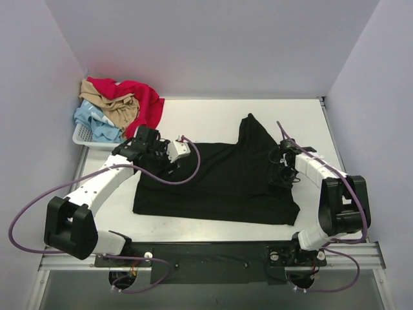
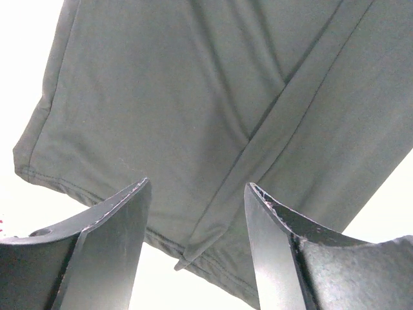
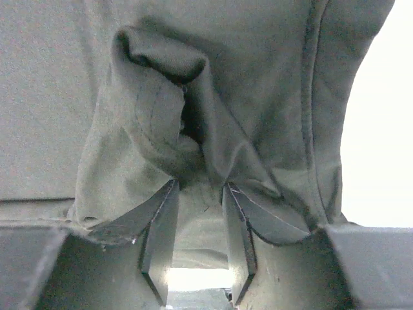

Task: Fold and stack the t-shirts
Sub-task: Fold the flattened tshirt in 1/3 of the way

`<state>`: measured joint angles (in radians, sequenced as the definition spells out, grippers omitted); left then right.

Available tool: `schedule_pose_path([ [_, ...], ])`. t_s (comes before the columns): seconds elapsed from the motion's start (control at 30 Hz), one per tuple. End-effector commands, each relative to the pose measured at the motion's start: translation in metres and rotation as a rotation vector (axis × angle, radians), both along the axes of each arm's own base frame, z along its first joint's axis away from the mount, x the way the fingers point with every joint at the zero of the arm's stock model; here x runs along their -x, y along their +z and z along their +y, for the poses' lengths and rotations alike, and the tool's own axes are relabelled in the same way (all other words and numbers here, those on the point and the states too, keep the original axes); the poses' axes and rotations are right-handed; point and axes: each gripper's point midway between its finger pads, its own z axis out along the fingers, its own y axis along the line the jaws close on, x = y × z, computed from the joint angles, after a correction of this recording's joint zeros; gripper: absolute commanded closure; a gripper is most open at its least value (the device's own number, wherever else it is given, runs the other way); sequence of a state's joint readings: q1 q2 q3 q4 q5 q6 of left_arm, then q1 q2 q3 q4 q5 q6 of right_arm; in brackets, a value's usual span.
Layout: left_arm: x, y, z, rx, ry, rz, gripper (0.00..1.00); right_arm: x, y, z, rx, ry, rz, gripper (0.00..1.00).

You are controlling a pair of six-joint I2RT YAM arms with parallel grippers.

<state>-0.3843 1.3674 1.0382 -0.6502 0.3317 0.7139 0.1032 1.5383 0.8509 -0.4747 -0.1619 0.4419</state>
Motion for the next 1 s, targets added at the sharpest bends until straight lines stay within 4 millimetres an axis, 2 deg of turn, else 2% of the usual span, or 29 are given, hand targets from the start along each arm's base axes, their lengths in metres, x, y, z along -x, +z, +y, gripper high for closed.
schedule_pose_path([
  [0.0,-0.011,0.004,-0.002,0.005,0.005,-0.038,0.31,0.011,0.019,-0.015,0.144,0.013,0.026,0.65],
  [0.1,-0.012,0.003,-0.001,-0.003,0.002,-0.044,0.31,0.01,0.034,-0.031,0.29,0.025,0.011,0.62],
  [0.13,-0.011,0.002,0.0,-0.007,0.003,-0.043,0.31,0.012,0.038,-0.031,0.299,0.029,0.009,0.62],
  [0.3,-0.01,0.0,0.001,-0.009,-0.002,-0.042,0.31,0.009,0.046,-0.007,0.156,-0.058,-0.12,0.6],
  [0.33,-0.011,0.0,0.001,-0.009,-0.001,-0.044,0.31,0.007,0.039,-0.003,0.125,-0.081,-0.151,0.61],
  [0.43,-0.011,-0.002,-0.001,-0.005,-0.006,-0.041,0.31,-0.005,0.041,0.016,0.005,-0.159,-0.242,0.62],
  [0.5,-0.01,-0.003,-0.002,0.001,-0.011,-0.037,0.31,-0.005,0.036,0.019,-0.019,-0.186,-0.242,0.61],
  [0.73,-0.009,0.0,-0.004,0.011,-0.023,-0.042,0.31,0.005,0.015,0.021,-0.04,-0.262,-0.204,0.54],
  [0.97,-0.009,-0.004,-0.003,0.003,-0.031,-0.039,0.31,0.005,0.002,0.021,-0.044,-0.296,-0.199,0.6],
])
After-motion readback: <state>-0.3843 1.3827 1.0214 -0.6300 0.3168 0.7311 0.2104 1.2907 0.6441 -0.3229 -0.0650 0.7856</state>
